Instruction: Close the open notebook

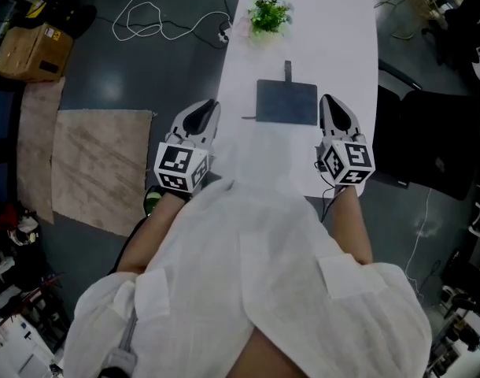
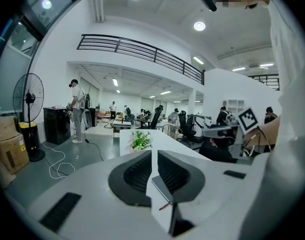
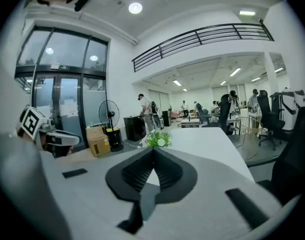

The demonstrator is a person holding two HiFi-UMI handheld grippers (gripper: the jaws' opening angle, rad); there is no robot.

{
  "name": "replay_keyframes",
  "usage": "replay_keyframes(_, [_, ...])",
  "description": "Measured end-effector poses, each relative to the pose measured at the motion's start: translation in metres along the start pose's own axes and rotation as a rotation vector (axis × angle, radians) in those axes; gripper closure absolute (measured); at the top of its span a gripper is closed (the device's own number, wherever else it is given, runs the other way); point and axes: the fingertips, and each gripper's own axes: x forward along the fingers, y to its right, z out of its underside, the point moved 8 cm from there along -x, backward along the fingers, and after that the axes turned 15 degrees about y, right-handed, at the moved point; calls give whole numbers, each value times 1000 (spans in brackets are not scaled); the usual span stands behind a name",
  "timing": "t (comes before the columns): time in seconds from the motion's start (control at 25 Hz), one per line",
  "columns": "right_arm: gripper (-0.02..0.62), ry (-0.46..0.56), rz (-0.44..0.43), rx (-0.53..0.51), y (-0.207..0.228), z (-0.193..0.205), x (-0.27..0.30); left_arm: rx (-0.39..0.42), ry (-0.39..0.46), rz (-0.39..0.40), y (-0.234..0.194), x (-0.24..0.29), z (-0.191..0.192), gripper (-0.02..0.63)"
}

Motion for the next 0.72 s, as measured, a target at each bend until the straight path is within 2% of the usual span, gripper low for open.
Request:
replay_keyframes(0.24, [592, 40, 47, 71, -7, -5, -34, 6, 20, 25, 7, -5, -5, 572])
replay_keyframes(0.44, [592, 21, 68, 92, -6, -7, -53, 11, 31, 36, 13, -8, -8, 574])
replay_keyframes(0.72, [594, -26, 77, 30, -5, -6, -63, 16, 37, 40, 20, -12, -8, 574])
